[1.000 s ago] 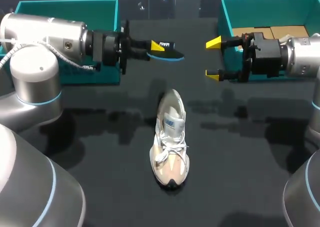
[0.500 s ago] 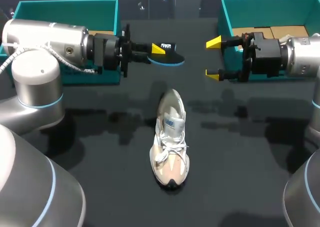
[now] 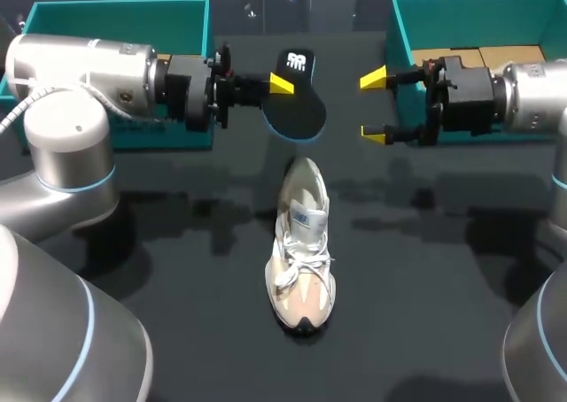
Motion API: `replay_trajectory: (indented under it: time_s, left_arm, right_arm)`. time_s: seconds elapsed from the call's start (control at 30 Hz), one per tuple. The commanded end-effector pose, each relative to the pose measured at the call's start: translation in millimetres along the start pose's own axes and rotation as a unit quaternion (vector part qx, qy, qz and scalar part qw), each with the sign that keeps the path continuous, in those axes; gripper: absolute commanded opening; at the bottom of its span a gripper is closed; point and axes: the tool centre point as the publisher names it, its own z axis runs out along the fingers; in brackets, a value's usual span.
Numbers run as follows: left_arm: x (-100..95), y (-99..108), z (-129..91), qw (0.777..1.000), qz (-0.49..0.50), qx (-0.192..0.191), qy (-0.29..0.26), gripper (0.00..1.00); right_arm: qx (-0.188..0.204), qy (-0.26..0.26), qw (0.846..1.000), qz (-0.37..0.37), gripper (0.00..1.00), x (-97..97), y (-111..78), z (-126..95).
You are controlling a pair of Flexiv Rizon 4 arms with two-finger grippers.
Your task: Take the shoe out of the shoebox, open the shoe tongue, remove and reinsert the insole, then place the shoe into the shoebox
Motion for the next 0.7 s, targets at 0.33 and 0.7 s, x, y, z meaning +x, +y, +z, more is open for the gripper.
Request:
replay_trajectory:
  time_s: [0.33, 0.7]
  left_arm:
    - [0.0, 14, 12, 0.997, 0.073, -0.011, 0.007, 0.0]
    - [9.4, 19, 19, 0.996, 0.092, -0.019, 0.008, 0.0]
  right_arm:
    - [0.028, 0.005, 0.999, -0.034, 1.0, -5.0, -3.6, 30]
    - [0.025, 0.025, 0.997, -0.068, 0.78, -1.5, -6.1, 51]
